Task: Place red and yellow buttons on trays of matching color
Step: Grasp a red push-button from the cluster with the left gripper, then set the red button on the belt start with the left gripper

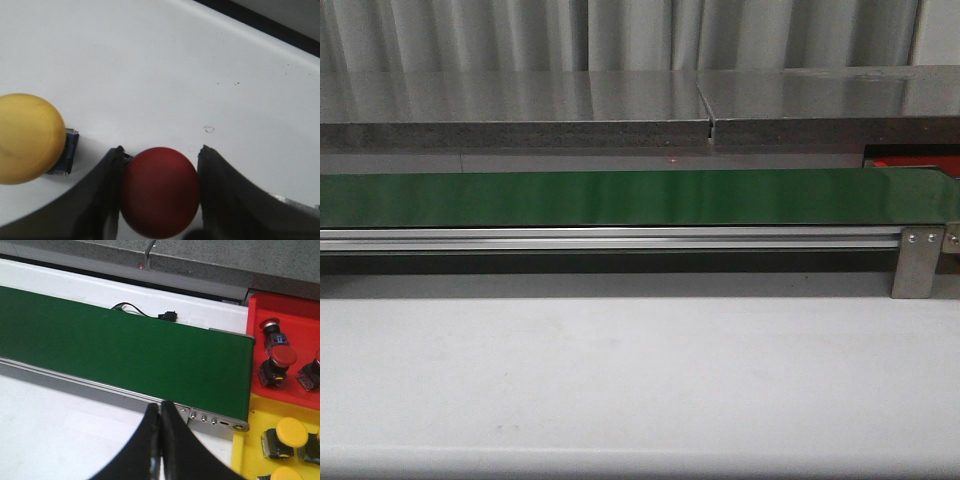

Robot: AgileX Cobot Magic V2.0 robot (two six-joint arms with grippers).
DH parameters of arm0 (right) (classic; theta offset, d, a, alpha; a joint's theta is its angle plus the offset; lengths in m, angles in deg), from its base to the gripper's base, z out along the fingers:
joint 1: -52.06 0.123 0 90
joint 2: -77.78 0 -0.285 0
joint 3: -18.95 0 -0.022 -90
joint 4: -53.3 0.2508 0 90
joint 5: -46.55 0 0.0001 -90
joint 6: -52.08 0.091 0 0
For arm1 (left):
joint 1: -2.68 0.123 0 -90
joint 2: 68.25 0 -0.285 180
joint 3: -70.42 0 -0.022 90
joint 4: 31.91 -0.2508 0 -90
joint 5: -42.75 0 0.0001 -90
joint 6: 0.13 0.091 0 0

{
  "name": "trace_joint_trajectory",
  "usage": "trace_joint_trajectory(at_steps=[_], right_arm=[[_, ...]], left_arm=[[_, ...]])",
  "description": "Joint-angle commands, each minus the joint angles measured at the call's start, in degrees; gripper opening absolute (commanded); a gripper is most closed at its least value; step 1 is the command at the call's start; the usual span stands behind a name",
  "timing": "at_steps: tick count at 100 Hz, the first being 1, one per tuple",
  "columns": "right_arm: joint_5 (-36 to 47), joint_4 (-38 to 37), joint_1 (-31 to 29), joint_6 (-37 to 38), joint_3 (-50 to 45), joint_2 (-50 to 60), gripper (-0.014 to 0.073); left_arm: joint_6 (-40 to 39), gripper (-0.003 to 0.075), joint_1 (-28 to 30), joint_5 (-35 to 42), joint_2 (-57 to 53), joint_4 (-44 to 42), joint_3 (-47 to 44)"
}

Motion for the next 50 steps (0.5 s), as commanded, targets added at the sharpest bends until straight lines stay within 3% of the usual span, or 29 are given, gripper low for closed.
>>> trace_joint_trajectory(at_steps=[1,11,50], right_arm=[[2.99,0.81,-0.05,-0.51,1.43,0.40,-0.0118],[2.99,0.81,-0.05,-0.51,1.43,0.40,-0.0118],[2.99,0.81,-0.05,-0.51,1.43,0.40,-0.0118]], left_arm=[[-0.08,0.0047,-0.31,2.00,-4.02,1.64,1.72],[-0.08,-0.0020,-0.31,1.47,-5.33,1.90,1.72],[-0.08,-0.0019,-0.31,-4.29,-17.66,9.56,1.72]])
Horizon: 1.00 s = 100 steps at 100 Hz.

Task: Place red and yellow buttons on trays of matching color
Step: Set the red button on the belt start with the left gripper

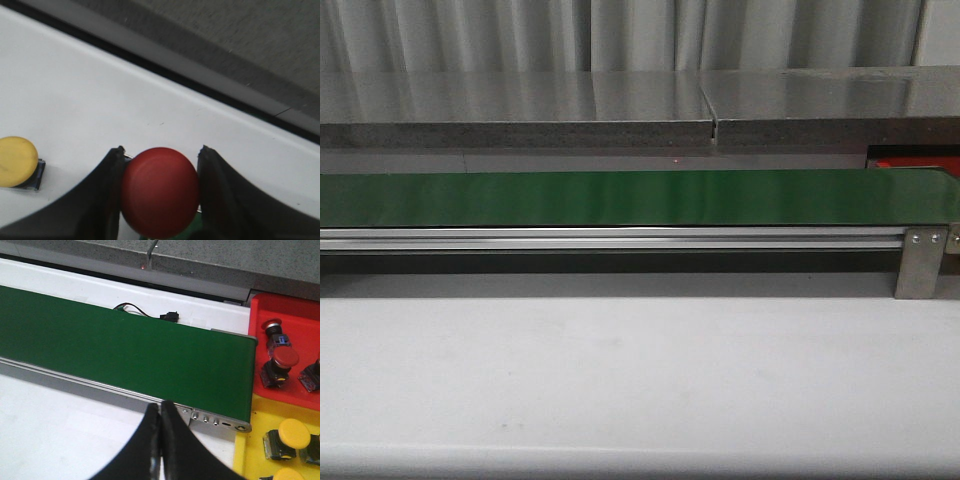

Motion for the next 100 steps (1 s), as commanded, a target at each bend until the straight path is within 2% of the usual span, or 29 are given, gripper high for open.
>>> trace_joint_trajectory(at_steps=[1,16,28,50,63,75,100], right_arm=[[2.99,0.81,-0.05,-0.51,1.43,0.40,-0.0118],[2.99,0.81,-0.05,-0.51,1.43,0.40,-0.0118],[2.99,0.81,-0.05,-0.51,1.43,0.40,-0.0118],[2.99,0.81,-0.05,-0.51,1.43,0.40,-0.0118],[2.99,0.81,-0.05,-0.51,1.43,0.40,-0.0118],[2.99,0.81,-0.05,-0.51,1.43,0.40,-0.0118],[2.99,0.81,-0.05,-0.51,1.43,0.40,-0.0118]], left_arm=[[-0.08,-0.0019,-0.22,0.40,-6.96,3.21,1.83],[-0.08,-0.0019,-0.22,-2.95,-11.92,3.21,-0.46],[0.44,-0.0019,-0.22,-2.84,-15.91,4.85,-6.91],[14.04,-0.0019,-0.22,0.85,-21.68,17.31,-22.17],[15.98,-0.0019,-0.76,5.02,-21.45,18.64,-27.44],[17.62,-0.0019,-1.63,8.20,-20.38,18.64,-30.27],[18.80,-0.0019,-4.69,9.24,-17.85,18.64,-30.54]])
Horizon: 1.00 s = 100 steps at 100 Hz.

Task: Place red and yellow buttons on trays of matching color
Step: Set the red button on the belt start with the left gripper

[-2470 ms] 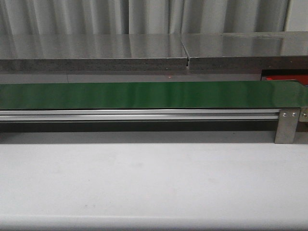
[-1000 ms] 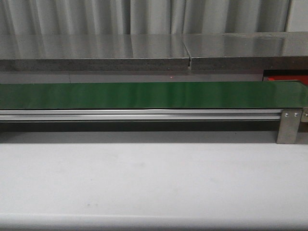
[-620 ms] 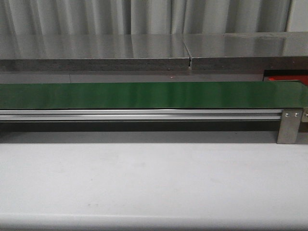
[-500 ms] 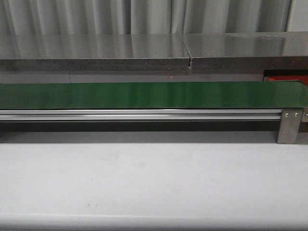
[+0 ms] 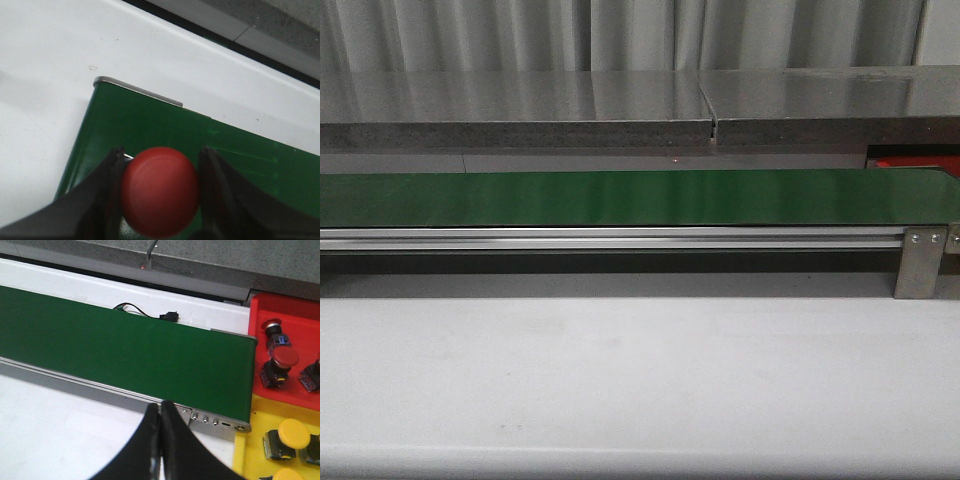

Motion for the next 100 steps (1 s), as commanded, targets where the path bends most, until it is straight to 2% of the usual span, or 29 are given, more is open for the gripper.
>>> trace_joint_trajectory(at_steps=[1,15,24,31,41,46,49,65,77,100], right_arm=[[2.99,0.81,-0.05,-0.51,1.43,0.40,-0.0118],[2.99,0.81,-0.05,-0.51,1.43,0.40,-0.0118],[2.99,0.81,-0.05,-0.51,1.43,0.40,-0.0118],[2.99,0.81,-0.05,-0.51,1.43,0.40,-0.0118],[2.99,0.81,-0.05,-0.51,1.43,0.40,-0.0118],[2.99,0.81,-0.05,-0.51,1.43,0.40,-0.0118],[2.99,0.81,-0.05,-0.51,1.43,0.40,-0.0118],[2.99,0.81,-0.05,-0.51,1.43,0.40,-0.0118],[2.99,0.81,-0.05,-0.51,1.43,0.40,-0.0118],[2.99,0.81,-0.05,-0.51,1.43,0.40,-0.0118]], left_arm=[[0.44,-0.0019,-1.25,1.62,-2.19,2.91,1.44],[0.44,-0.0008,-1.90,1.62,-1.57,2.91,1.44],[0.44,0.0083,-1.90,1.62,-1.57,2.91,1.44],[0.44,0.0235,-1.90,1.06,-1.57,2.91,1.44],[0.44,0.0553,-1.94,-0.26,-1.57,3.69,1.44],[0.44,0.0677,-1.94,-1.11,-1.57,4.63,1.44],[0.44,0.0724,-1.94,-1.50,-1.57,5.01,1.44],[0.44,0.0636,-1.94,-2.87,-3.36,5.24,2.72],[0.44,0.0631,-1.83,-2.87,-5.61,4.72,5.94],[0.44,0.0631,0.30,-3.27,-6.30,-2.26,13.56]])
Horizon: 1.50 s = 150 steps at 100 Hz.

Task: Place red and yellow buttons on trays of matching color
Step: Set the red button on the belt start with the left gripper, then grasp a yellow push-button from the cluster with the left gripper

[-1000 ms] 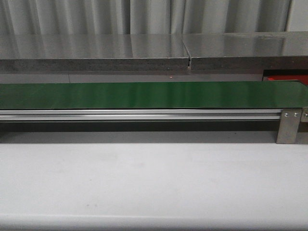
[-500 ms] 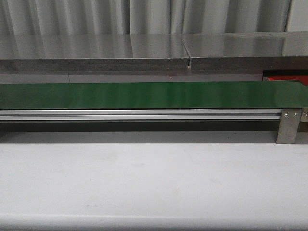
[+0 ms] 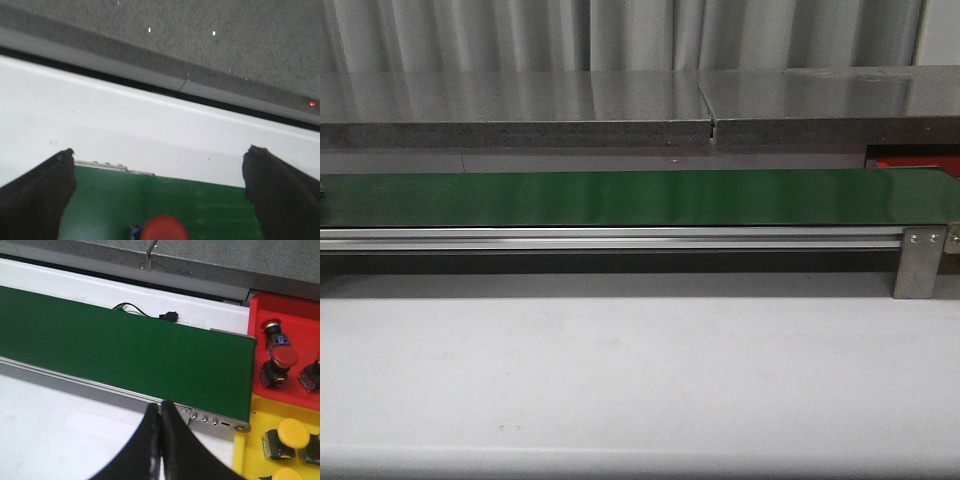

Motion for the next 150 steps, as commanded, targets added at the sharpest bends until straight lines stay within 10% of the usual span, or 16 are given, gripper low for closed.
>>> trace_joint_trajectory(at_steps=[1,150], right_arm=[[2.99,0.81,-0.05,-0.51,1.43,0.40,-0.0118],[2.99,0.81,-0.05,-0.51,1.43,0.40,-0.0118]], left_arm=[[0.25,0.0631,1.33,0.78,-3.03,-1.23,3.37],[-0.10,0.0629,9.03,17.52,28.66,-7.00,20.29]])
